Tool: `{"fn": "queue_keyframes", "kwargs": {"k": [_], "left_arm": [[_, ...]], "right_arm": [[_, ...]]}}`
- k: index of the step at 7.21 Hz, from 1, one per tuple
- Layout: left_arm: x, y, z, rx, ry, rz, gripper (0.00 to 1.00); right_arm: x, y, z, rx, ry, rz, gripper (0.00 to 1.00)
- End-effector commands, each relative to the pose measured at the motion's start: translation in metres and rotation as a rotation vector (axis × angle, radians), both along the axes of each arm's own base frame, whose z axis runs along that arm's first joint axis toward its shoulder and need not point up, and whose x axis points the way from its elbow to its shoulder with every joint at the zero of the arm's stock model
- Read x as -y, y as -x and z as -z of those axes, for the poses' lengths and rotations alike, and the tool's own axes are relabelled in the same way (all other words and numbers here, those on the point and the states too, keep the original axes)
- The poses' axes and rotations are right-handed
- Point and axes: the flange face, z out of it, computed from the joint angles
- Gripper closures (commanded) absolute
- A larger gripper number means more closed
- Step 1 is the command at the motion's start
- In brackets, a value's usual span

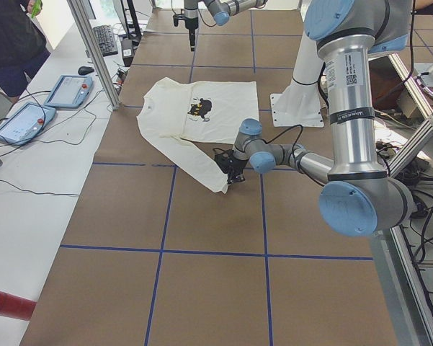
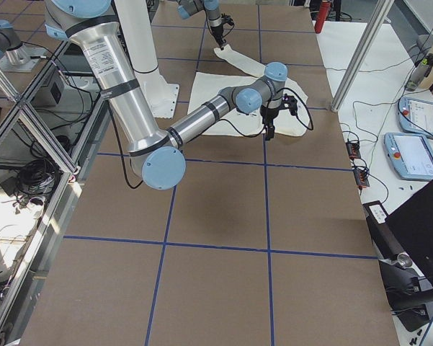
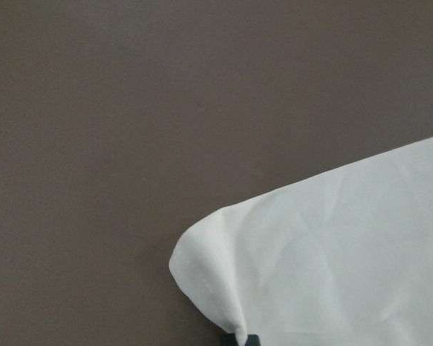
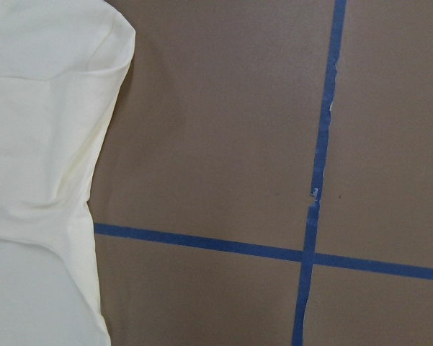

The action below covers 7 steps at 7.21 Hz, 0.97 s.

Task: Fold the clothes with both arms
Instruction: 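Grasp the cuff of the sleeve nearest the left gripper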

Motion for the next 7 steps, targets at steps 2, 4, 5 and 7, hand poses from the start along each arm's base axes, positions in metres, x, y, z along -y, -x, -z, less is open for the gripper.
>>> {"fn": "queue_keyframes", "kwargs": {"k": [2,4,5,7], "left_arm": [[0.074,0.019,0.078,0.002,-0.197,-0.025,1.00],[0.159,0.017,0.180,0.041,-0.251,-0.021,1.00],[0.189,-0.006,0.214,0.024,-0.264,-0.023,1.00],[0.226,-0.036,0.288,-0.032,-0.346,-0.057,1.00]], "right_arm": [[-0.010,-0.032,-0.027,-0.015,0.019,-0.025,0.00],[-0.024,-0.056,-0.053,-0.029,0.042,-0.046,0.00],[-0.033,-0.065,-0.069,-0.041,0.057,-0.052,0.00],[-0.050,-0.078,-0.094,-0.063,0.072,-0.040,0.00]]}}
